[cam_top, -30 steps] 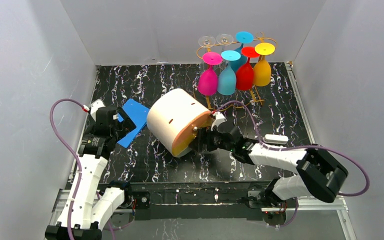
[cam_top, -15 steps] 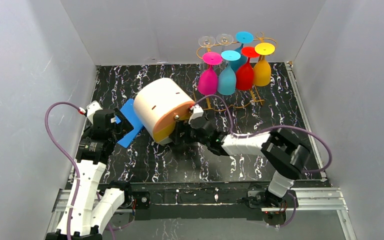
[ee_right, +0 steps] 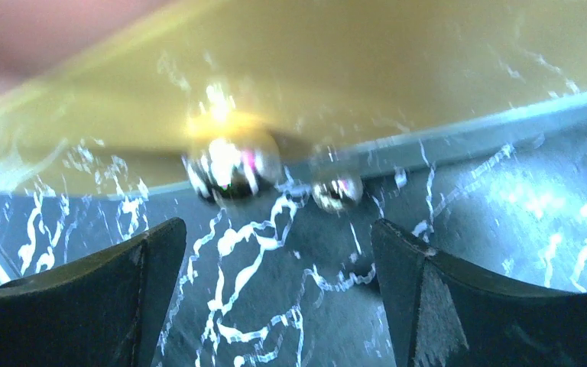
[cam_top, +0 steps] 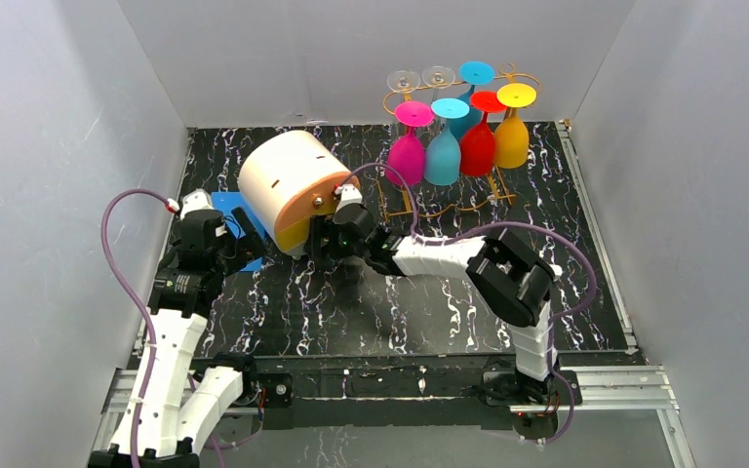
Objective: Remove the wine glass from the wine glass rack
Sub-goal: Move the distractor to the center of the board.
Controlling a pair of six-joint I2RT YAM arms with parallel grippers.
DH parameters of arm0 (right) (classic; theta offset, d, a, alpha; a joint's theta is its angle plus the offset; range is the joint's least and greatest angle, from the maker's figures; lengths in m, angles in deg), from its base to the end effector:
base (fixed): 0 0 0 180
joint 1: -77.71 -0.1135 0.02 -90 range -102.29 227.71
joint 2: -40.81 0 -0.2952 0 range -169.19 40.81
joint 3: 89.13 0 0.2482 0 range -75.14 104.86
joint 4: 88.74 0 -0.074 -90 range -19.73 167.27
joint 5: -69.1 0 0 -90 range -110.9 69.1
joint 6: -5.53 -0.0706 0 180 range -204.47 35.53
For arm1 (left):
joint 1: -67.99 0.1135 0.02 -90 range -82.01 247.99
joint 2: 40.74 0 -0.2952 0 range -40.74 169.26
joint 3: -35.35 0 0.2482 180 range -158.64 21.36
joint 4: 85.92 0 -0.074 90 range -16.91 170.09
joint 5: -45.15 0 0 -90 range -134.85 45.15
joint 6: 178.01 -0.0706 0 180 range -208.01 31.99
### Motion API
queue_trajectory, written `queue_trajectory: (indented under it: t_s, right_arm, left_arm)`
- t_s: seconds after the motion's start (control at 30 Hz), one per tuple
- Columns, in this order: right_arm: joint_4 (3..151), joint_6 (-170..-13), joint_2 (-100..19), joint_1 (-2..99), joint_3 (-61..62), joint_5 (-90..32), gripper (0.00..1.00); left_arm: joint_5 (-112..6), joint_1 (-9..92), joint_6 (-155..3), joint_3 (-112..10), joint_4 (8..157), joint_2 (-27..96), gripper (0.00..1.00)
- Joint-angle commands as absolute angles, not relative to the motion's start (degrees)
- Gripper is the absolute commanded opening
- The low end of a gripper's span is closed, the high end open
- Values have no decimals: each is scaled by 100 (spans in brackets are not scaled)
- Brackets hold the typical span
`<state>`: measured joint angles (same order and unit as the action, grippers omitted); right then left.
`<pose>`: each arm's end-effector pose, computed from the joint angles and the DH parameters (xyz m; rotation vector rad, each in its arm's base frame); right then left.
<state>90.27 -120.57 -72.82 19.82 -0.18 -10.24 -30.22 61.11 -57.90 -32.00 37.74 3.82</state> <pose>0.2732 0.4107 0.2182 -0.2777 2.0989 0.8375 0.1581 -0.0011 0.3381 -0.5731 2.0585 -0.1035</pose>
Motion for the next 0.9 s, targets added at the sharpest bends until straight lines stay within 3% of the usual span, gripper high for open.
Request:
queue_trajectory:
  t_s: [0.0,0.2,0.33,0.53,0.67,0.87]
  right_arm:
    - [9050,-11744,-6464,1954,-548,-1157,99]
    - [9466,-12119,-5223,1938,-2254,-1382,99]
    - [9331,-12646,-4286,1936,-3305,-556,99]
    - [8255,-12970,-2829,1953,-3978,868,99]
    - [7649,-12950,-2111,2083,-4031,1424,99]
    - [6849,-12845,-1530,2959,-3869,1019,99]
  left_arm:
    - [-4185,6131,-6373,-3313,4199,374,98]
    - [-6987,6131,-7232,-3096,4864,718,98]
    - [-7482,5851,-7324,-3021,4998,978,98]
    - [-5611,3897,-6990,-3096,5410,1522,98]
    - [-4907,3366,-6664,-2878,6266,1873,98]
    - [-3545,3104,-6917,-3068,7014,2701,98]
